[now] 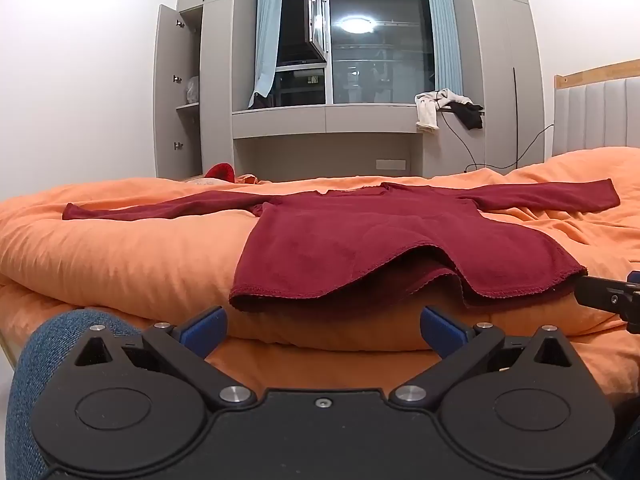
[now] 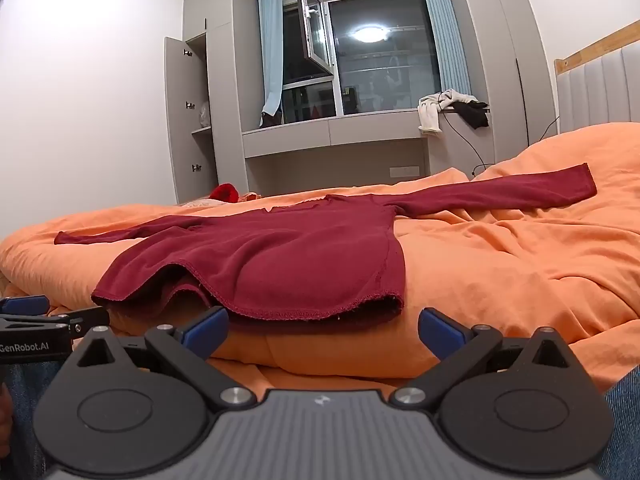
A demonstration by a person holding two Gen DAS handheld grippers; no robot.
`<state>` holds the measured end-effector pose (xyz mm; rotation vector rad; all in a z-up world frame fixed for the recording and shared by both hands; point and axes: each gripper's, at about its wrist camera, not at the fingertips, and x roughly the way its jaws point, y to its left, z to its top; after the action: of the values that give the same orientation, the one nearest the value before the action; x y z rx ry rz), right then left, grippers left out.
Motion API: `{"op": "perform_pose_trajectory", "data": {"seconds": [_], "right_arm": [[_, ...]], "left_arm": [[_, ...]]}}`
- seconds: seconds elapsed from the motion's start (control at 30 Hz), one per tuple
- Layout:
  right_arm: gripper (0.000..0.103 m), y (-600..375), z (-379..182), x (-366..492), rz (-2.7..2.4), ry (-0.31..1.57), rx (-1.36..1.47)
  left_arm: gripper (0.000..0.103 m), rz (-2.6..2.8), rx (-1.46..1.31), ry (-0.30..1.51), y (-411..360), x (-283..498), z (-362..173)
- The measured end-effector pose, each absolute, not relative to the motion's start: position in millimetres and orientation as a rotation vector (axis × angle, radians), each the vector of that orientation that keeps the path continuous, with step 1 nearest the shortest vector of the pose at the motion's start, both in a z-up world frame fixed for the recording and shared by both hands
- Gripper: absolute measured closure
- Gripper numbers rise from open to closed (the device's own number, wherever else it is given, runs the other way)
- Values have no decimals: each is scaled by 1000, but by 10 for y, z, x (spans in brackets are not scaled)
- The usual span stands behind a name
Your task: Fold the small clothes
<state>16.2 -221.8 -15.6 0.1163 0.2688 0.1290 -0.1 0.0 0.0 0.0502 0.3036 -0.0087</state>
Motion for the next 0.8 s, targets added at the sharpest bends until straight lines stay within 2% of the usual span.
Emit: {"op": "perform_pose_trajectory", "data": {"seconds": [0.8], "right_arm": [[0,-2221,-166,167,127,270,116]], "left_arm": [[0,-11,52,296,0,-5,1]]}}
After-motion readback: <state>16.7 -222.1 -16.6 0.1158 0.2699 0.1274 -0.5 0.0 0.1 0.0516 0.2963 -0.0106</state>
